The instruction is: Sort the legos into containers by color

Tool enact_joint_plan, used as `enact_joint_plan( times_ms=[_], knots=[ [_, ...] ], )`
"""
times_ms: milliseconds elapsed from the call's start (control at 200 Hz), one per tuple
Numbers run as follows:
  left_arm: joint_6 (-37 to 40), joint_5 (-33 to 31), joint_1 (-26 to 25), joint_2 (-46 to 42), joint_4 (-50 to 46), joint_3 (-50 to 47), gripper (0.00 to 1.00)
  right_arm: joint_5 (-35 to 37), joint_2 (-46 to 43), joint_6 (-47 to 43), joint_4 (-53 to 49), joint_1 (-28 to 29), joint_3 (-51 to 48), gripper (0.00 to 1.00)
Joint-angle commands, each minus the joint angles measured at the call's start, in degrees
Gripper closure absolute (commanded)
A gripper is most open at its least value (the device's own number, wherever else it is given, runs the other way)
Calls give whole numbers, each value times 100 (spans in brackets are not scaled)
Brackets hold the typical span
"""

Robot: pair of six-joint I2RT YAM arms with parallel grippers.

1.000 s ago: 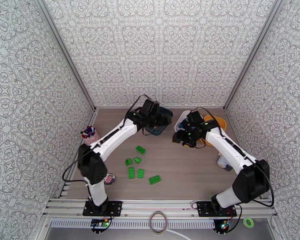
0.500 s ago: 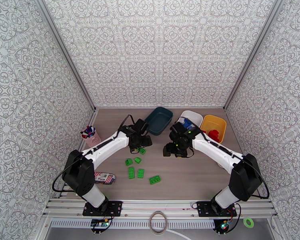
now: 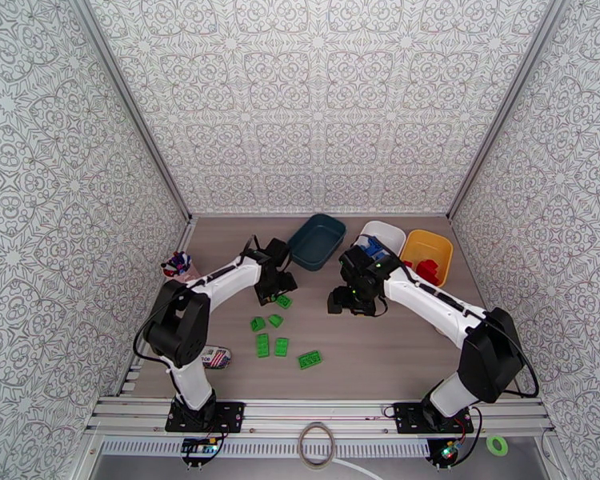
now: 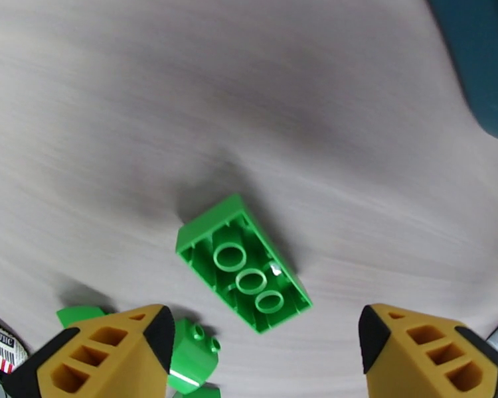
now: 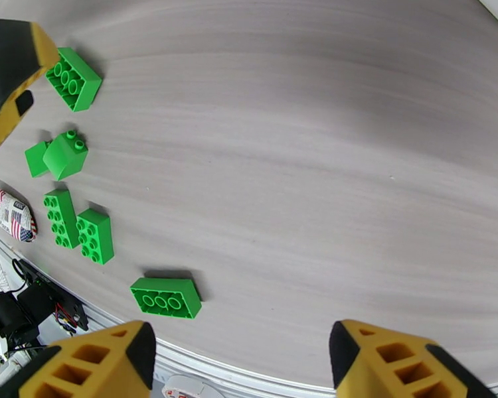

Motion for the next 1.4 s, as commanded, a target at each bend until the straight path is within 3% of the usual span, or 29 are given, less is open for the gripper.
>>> enact_joint_plan(
  times_ms=[0, 480, 1135, 1395],
  knots=[
    [-155, 230, 89, 133, 132, 45, 22, 98, 52, 68, -2, 43, 74, 26],
    [86, 328, 123, 970, -60, 670, 27, 108, 519, -11, -17, 42, 556, 27],
    [866, 110, -45, 1047, -625, 919, 64, 33, 808, 147, 183, 43, 861, 29],
    [1065, 755, 22, 444, 0, 945, 70, -291, 1133, 156, 227, 10, 1449, 29]
  ],
)
